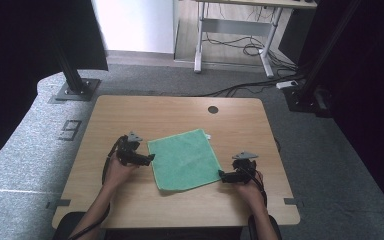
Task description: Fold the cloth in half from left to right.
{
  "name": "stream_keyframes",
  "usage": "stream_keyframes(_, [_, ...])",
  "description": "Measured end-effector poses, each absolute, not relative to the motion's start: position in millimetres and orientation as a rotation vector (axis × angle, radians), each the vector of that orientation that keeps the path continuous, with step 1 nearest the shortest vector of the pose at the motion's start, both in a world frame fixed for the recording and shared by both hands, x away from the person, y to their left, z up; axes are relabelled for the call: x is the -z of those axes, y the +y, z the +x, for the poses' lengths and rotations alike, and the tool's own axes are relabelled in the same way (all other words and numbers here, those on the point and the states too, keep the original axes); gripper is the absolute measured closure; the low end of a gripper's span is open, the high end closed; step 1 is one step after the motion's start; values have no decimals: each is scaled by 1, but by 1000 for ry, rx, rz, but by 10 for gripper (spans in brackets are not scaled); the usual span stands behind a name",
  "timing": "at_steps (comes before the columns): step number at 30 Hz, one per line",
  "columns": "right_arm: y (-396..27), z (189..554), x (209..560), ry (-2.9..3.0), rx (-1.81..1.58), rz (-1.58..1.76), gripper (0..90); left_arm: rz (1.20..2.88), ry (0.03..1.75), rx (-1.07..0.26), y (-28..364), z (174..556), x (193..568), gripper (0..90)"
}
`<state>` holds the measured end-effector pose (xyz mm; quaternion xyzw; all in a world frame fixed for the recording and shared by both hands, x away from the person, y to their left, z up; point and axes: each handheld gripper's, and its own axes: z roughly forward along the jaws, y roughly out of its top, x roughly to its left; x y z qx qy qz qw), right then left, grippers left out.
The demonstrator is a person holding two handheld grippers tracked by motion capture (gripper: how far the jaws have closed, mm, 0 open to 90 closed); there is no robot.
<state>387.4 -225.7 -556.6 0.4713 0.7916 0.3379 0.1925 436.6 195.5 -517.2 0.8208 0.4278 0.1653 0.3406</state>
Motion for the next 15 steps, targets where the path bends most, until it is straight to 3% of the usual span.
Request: stream_keyframes(15, [-225, 387, 557, 2219, -948, 1327, 0, 2089, 1228, -468, 199, 486, 529, 21])
